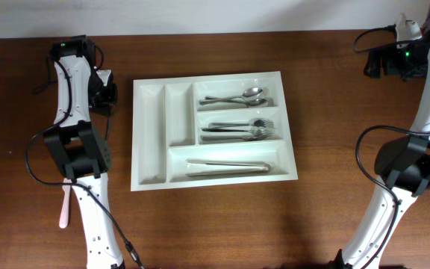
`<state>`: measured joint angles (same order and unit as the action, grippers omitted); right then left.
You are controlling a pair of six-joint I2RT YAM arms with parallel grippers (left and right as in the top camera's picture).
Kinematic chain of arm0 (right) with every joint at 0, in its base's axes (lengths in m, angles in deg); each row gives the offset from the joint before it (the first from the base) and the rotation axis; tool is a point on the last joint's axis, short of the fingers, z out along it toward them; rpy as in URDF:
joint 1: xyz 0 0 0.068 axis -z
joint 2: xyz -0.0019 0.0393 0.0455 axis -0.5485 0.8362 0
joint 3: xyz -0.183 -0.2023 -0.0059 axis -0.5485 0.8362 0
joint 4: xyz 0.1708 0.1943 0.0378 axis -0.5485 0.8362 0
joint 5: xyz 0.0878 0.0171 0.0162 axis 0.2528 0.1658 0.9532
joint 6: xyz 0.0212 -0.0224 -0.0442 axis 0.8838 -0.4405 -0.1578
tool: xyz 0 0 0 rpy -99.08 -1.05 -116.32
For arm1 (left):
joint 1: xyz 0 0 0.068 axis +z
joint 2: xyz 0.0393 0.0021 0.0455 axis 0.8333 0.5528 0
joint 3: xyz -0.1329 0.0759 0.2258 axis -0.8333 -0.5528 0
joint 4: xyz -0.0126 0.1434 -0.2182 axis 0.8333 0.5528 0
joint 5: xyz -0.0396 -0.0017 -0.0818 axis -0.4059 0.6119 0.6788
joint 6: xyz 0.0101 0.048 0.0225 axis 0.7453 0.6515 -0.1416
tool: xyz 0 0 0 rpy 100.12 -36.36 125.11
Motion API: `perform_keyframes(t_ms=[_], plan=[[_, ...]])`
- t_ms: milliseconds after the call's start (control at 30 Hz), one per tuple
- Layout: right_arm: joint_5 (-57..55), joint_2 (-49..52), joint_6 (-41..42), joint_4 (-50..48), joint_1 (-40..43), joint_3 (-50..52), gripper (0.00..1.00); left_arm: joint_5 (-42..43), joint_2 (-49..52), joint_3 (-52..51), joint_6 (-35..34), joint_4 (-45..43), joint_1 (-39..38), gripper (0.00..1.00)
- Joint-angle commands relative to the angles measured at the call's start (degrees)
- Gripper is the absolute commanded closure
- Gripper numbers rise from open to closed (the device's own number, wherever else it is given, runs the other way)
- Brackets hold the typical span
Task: Pack container
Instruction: 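Lower the left gripper and close it on the silver spoon, then lift the spoon and carry it up toward the tray's left compartment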
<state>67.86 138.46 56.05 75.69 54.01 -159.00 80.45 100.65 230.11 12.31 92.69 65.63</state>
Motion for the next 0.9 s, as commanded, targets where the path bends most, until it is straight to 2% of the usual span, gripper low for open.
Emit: perform_keyframes(t_ms=[0,367,400,433,467,533,600,867], plan=[[-0.11,-0.83,0.07,-0.15,0.28,0.31,0.01,-0.37,0.94,0.55,0.09,0.26,0.52,0.98],[-0.11,-0.83,0.07,-0.15,0.28,0.31,0.01,-0.48,0.94,0.57,0.11,0.15,0.52,0.97],[-0.11,-0.83,0.07,-0.15,0.28,0.31,0.01,-0.46,0.94,0.57,0.11,0.04,0.52,0.74],[-0.11,-0.83,0.07,-0.15,0.28,0.31,0.01,-0.46,0.94,0.57,0.11,-0.04,0.52,0.43],[-0.11,-0.83,0.07,-0.15,0.28,0.31,0.01,-0.46,0.94,0.57,0.13,-0.22,0.52,0.27],[-0.11,-0.83,0.07,-0.15,0.28,0.31,0.01,-0.46,0.94,0.57,0.13,-0.59,0.52,0.26],[-0.11,-0.83,0.07,-0.15,0.28,0.31,0.02,-0.46,0.94,0.57,0.13,-1.07,0.52,0.16],[-0.11,-0.83,0.07,-0.15,0.28,0.31,0.01,-0.42,0.94,0.57,0.31,-2.69,0.52,0.17]])
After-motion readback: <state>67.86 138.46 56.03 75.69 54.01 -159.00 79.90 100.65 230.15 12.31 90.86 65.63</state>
